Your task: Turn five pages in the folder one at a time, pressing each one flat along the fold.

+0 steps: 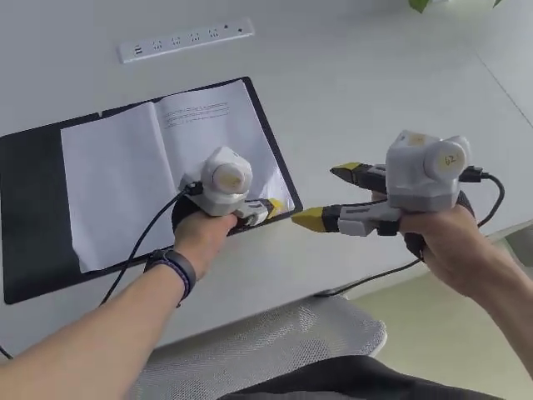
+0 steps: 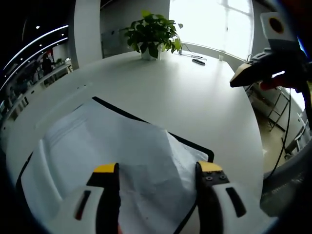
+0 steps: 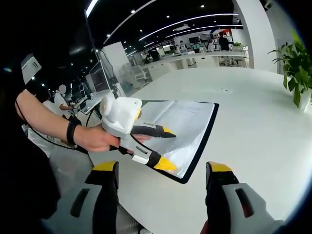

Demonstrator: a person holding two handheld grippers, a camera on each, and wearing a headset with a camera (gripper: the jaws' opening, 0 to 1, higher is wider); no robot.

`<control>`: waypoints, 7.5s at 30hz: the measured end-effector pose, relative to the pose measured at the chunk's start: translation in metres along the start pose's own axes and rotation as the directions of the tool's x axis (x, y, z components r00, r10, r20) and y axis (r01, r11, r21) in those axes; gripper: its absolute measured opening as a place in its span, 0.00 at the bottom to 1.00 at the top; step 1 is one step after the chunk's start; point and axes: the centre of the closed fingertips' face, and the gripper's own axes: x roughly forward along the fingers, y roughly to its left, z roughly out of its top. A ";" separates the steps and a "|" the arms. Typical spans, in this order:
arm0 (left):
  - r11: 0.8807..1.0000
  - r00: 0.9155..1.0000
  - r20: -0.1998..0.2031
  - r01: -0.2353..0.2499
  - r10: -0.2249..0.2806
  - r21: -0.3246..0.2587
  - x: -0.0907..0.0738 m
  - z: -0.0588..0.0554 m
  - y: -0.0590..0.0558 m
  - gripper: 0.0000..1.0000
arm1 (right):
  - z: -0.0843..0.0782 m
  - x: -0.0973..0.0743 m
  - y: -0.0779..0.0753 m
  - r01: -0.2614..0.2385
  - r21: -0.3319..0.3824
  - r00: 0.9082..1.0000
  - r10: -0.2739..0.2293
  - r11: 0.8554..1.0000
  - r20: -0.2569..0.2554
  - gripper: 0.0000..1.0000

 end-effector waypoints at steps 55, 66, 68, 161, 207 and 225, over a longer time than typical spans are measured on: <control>1.000 1.000 0.002 -0.006 0.006 0.000 -0.007 0.004 -0.006 0.62 | 0.006 0.098 -0.032 -0.164 0.410 0.985 0.125 0.897 0.119 0.37; 1.000 1.000 -0.001 0.010 -0.010 -0.004 -0.007 0.003 -0.007 0.64 | 0.005 0.098 -0.040 -0.155 0.444 0.985 0.104 0.883 0.138 0.19; 1.000 1.000 -0.004 0.020 -0.020 -0.004 -0.007 0.003 -0.008 0.66 | 0.007 0.097 -0.042 -0.156 0.454 0.984 0.095 0.877 0.153 0.14; 0.967 0.968 0.154 -0.170 0.200 -0.192 -0.214 -0.052 0.111 0.80 | 0.119 0.154 0.110 -0.391 0.233 0.913 0.344 0.890 0.220 0.00; 0.901 0.926 0.143 -0.291 0.350 -0.323 -0.294 -0.111 0.136 0.85 | 0.062 0.271 0.183 -0.395 0.309 0.908 0.419 0.865 -0.015 0.00; 0.884 0.926 0.118 -0.298 0.360 -0.360 -0.299 -0.134 0.137 0.85 | 0.029 0.315 0.179 -0.341 0.398 0.910 0.405 0.852 -0.088 0.00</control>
